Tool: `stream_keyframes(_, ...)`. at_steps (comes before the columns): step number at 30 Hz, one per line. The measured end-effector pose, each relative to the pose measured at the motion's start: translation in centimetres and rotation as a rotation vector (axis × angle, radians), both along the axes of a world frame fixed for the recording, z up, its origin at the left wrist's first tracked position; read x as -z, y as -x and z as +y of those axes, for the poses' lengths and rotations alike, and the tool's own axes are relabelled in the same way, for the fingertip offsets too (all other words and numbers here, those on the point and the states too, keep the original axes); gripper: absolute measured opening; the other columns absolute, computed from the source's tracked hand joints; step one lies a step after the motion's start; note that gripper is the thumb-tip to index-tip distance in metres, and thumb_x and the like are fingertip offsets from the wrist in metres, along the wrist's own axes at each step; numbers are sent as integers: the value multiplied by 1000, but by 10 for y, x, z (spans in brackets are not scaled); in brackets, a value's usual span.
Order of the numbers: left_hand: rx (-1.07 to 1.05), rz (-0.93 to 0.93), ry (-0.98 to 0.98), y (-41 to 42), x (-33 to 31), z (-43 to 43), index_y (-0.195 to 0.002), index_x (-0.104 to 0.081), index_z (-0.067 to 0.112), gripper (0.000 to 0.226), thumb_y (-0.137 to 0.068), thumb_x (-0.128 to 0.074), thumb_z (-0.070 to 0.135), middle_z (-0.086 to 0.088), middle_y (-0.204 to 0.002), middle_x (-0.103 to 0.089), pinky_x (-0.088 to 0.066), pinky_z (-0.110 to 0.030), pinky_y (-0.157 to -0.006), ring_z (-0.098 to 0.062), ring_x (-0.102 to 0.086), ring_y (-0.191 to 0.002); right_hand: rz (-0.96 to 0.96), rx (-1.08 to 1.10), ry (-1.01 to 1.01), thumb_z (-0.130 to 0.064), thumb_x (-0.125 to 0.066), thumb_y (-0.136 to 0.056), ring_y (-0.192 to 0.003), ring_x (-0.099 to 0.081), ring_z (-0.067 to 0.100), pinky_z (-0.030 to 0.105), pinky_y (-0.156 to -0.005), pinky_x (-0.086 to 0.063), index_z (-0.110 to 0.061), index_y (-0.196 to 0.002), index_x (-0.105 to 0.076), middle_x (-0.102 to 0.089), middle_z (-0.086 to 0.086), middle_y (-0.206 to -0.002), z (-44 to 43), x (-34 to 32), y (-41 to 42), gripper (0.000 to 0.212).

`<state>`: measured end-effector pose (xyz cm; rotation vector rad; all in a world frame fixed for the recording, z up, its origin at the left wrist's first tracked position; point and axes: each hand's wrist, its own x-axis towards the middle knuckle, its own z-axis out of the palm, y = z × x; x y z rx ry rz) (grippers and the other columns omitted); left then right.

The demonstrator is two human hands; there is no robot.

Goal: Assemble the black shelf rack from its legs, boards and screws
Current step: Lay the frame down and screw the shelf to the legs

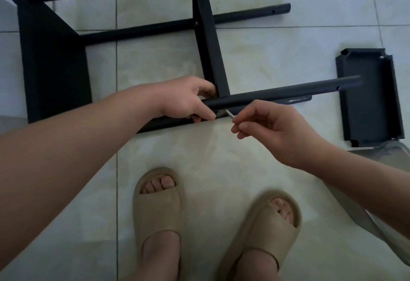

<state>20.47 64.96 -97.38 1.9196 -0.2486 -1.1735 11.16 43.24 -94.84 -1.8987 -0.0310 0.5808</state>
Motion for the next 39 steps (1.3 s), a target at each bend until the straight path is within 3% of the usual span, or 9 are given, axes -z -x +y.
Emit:
stream_keyframes(3, -16, 19, 19, -1, 5, 2, -112, -66, 24, 33, -86, -75, 7, 12, -113, -68, -51, -20, -62, -7, -63, -61, -15, 4, 12, 1, -62, -97, -83, -73, 13, 24, -82, -57, -17, -94, -68, -76, -3, -88, 0, 6, -5, 19)
stream_keyframes(7, -32, 37, 20, -2, 7, 3, -116, -67, 22, 36, -84, -76, 7, 14, -116, -68, -52, -29, -69, -11, -64, -64, -9, 1, 30, -2, -63, -97, -82, -73, 9, 21, -80, -56, -19, -93, -68, -76, -8, -88, 2, 13, -4, 18)
stream_keyframes(15, -68, 52, 9, -1, 6, 2, -116, -66, 17, 36, -84, -78, 9, 5, -115, -70, -53, -35, -73, -13, -62, -63, -27, 36, 21, -4, -65, -96, -84, -73, 10, 35, -83, -56, -22, -92, -69, -76, -9, -86, 9, 13, -2, 18)
stream_keyframes(20, -77, 53, 7, -1, 5, 1, -115, -66, 14, 34, -84, -77, 9, -5, -114, -71, -52, -36, -72, -14, -61, -63, -47, 50, 38, -6, -66, -96, -82, -73, 9, 31, -81, -57, -26, -91, -69, -75, -10, -87, 10, 14, 1, 21)
stream_keyframes(24, -94, 48, 8, 0, 5, 0, -115, -65, 12, 34, -84, -77, 8, -3, -114, -70, -52, -26, -64, -10, -61, -58, -56, 53, 59, -6, -66, -95, -80, -72, 9, 28, -80, -57, -25, -93, -69, -75, -10, -85, 8, 16, 1, 19)
stream_keyframes(31, -108, 57, 4, 1, 6, 1, -115, -64, 12, 35, -84, -77, 6, -3, -116, -68, -52, -24, -63, -7, -62, -57, -100, 37, 83, -6, -66, -95, -82, -72, 6, 22, -78, -55, -26, -92, -68, -74, -12, -86, 11, 13, 3, 20)
stream_keyframes(34, -104, 59, 7, 1, 6, 1, -114, -64, 12, 34, -83, -78, 7, -5, -115, -69, -52, -28, -67, -11, -63, -61, -100, 26, 102, -7, -66, -95, -82, -72, 6, 23, -78, -56, -30, -91, -68, -74, -14, -85, 13, 13, 3, 23)
stream_keyframes(39, -109, 71, 11, 1, 7, 1, -113, -64, 14, 34, -83, -78, 7, -4, -114, -69, -52, -30, -68, -13, -63, -66, -155, 20, 133, -5, -65, -96, -82, -71, 3, 14, -76, -52, -29, -94, -68, -72, -19, -88, 16, 14, 6, 24)
